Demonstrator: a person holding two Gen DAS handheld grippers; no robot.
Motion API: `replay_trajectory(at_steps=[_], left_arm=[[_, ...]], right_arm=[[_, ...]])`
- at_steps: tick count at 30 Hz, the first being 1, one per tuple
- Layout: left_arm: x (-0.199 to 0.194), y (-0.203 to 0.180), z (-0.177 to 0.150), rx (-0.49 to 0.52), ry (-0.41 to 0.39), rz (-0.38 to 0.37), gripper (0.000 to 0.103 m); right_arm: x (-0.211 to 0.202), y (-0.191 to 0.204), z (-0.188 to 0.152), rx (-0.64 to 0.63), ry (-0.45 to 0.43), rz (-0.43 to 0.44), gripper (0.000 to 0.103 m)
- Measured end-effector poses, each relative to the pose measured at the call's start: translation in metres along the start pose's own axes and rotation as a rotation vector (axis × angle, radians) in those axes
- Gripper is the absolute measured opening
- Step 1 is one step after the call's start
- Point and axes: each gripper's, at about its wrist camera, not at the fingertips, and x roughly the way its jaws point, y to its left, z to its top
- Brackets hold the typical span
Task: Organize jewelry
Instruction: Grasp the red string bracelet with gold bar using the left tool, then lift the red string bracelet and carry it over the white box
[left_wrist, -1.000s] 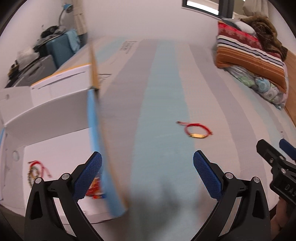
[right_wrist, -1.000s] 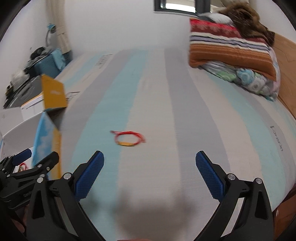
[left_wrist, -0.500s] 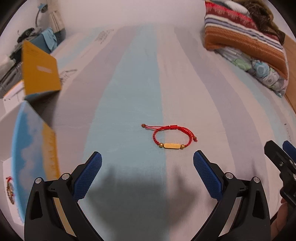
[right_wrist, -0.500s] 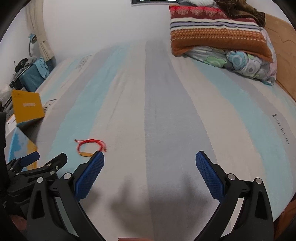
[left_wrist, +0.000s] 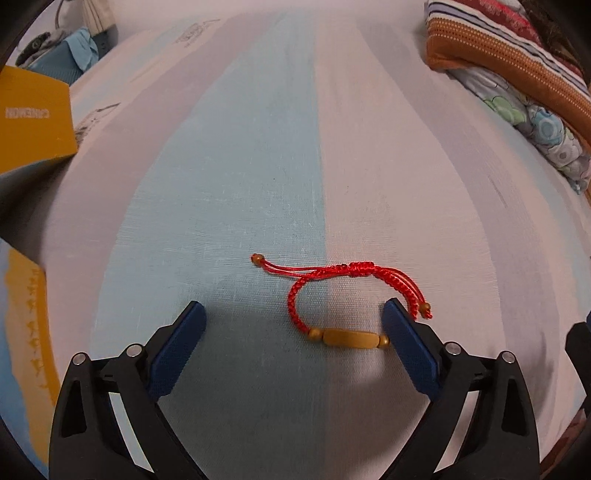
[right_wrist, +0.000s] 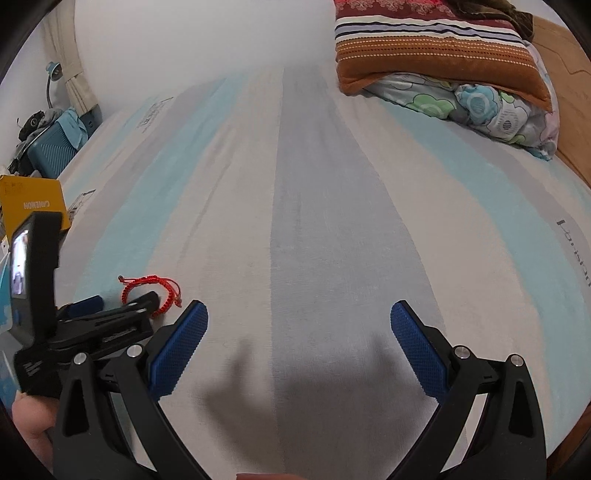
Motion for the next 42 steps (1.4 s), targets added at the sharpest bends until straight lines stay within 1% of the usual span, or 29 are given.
replay_trajectory(at_steps=[3, 5, 12, 13, 14, 15, 17, 19, 23, 32, 38, 42], left_arm=[[0.001, -0.001, 0.000, 0.007, -0.004, 0.014, 0.082], [0.000, -0.001, -0.001, 0.006, -0.005, 0.019, 0.070], [-0.003, -0.003, -0.005, 0.026, -0.005, 0.028, 0.045], [-0.004, -0.003, -0.006, 0.030, -0.004, 0.029, 0.039], [-0.004, -0.004, -0.006, 0.032, -0.003, 0.027, 0.032], [-0.005, -0.004, -0.007, 0.036, 0.000, 0.027, 0.029], [-0.005, -0.003, -0.008, 0.040, 0.001, 0.035, 0.013], [-0.006, -0.002, -0.009, 0.037, 0.003, 0.035, 0.005], [-0.010, 0.001, -0.012, 0.031, 0.006, 0.022, 0.003], [-0.020, 0.004, -0.016, 0.023, 0.009, 0.010, 0.003], [-0.039, 0.001, -0.020, 0.037, -0.010, 0.012, 0.003], [-0.052, 0.001, -0.024, 0.049, -0.020, 0.007, 0.003]], right_arm=[[0.002, 0.002, 0.000, -0.011, 0.002, -0.007, 0.095], [0.005, 0.004, -0.001, -0.013, 0.008, -0.015, 0.095], [0.009, 0.003, -0.001, -0.002, 0.021, -0.021, 0.095], [0.009, 0.003, -0.001, -0.001, 0.021, -0.020, 0.095], [0.009, 0.003, -0.001, -0.001, 0.021, -0.020, 0.095], [0.008, 0.004, -0.001, -0.003, 0.019, -0.020, 0.095], [0.007, 0.004, -0.001, -0.005, 0.016, -0.018, 0.095], [0.005, 0.005, -0.002, -0.007, 0.013, -0.017, 0.095], [0.001, 0.003, -0.002, -0.006, 0.007, -0.011, 0.095], [-0.004, 0.003, 0.000, 0.002, 0.002, -0.002, 0.095], [-0.011, 0.006, -0.001, 0.004, 0.011, 0.009, 0.095], [-0.023, 0.016, -0.002, -0.018, 0.007, 0.003, 0.095]])
